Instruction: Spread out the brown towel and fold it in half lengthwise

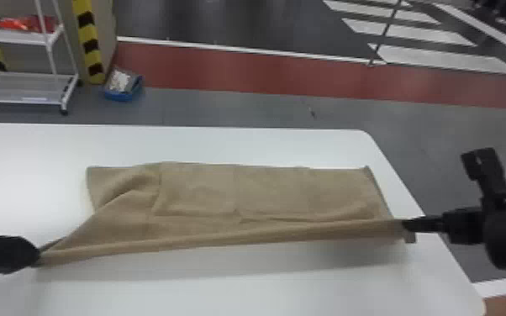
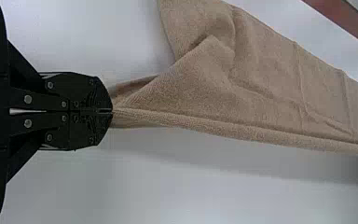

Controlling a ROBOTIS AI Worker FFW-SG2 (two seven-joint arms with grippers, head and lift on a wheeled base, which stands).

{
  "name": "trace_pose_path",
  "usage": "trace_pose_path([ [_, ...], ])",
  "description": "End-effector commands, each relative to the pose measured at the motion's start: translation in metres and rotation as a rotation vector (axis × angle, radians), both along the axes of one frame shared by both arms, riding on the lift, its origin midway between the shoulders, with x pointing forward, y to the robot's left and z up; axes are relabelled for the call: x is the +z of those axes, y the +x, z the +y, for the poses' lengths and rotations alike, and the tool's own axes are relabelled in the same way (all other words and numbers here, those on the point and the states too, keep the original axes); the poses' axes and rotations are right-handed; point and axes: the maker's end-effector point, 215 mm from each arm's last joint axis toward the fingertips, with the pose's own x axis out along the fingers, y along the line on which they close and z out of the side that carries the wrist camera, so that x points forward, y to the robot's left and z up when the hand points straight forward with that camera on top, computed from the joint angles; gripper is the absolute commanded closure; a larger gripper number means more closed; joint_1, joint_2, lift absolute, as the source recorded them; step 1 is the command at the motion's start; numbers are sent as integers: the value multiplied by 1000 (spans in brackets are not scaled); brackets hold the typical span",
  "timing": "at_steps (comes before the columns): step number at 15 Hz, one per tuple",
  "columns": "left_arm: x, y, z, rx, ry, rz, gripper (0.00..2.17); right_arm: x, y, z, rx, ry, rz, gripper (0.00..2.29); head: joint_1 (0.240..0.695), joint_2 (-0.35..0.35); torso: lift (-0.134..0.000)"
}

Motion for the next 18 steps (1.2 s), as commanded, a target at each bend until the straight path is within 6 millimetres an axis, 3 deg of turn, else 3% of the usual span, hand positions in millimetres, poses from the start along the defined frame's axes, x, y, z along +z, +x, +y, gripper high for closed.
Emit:
trace_pose_path([
  [1, -3, 0, -3, -13, 19, 8, 1366, 2, -2, -5, 12, -31, 13, 1521, 695, -226, -124],
  [5, 6, 6, 2, -1, 13, -7, 1366, 14, 0, -6, 25, 4, -9, 1521, 695, -236, -124],
  [8, 50, 31, 23, 90, -17, -118, 1369, 44, 10, -12, 32, 37, -85, 1521, 695, -228, -124],
  [12, 112, 56, 29, 198, -104, -216, 1369, 96, 41, 3, 50, 130, -217, 1524, 695, -192, -124],
  [14, 110, 48, 14, 161, -118, -190, 1366, 97, 42, 13, 70, 127, -214, 1521, 695, -177, -124],
  [15, 93, 39, 6, 141, -105, -174, 1355, 92, 38, 16, 77, 123, -202, 1521, 695, -171, -124],
  [18, 48, 2, -22, -8, -49, -207, 829, 74, 24, 4, 57, 78, -150, 1521, 695, -191, -124],
])
